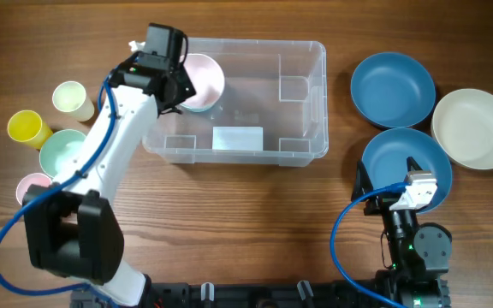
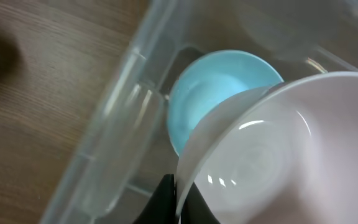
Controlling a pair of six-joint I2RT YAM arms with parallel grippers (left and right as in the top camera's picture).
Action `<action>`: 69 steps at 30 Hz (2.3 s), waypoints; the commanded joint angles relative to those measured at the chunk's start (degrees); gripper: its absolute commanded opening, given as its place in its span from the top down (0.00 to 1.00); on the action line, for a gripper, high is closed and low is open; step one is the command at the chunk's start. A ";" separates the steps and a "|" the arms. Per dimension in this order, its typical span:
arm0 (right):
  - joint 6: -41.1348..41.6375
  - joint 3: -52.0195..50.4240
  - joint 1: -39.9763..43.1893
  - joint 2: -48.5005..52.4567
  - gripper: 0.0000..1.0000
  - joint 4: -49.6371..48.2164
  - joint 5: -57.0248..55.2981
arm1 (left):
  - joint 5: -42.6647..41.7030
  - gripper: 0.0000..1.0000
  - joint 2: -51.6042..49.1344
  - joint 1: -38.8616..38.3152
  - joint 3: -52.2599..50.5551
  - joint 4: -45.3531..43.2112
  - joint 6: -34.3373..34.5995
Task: Pack container
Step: 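Carry the pink bowl over the bin and set it on the blue bowl, then release the pink bowl and move left gripper to the mint bowl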
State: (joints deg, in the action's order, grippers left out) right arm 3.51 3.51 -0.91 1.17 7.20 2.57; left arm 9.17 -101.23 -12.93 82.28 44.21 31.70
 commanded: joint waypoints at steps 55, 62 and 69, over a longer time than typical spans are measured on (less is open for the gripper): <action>-0.39 -0.11 0.28 -0.15 0.00 -0.17 0.52 | 13.42 0.16 20.98 12.20 3.91 35.06 1.07; -0.39 -0.11 0.28 -0.15 0.00 -0.17 0.50 | 12.63 0.14 20.37 20.02 3.85 34.91 -9.46; -0.39 -0.11 0.28 -0.15 0.00 -0.17 0.52 | 6.69 0.02 14.88 21.79 3.74 32.09 -18.51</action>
State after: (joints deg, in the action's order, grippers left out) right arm 3.53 3.51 -0.91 1.21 7.20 2.57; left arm 18.52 -83.37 8.56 86.61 77.91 19.53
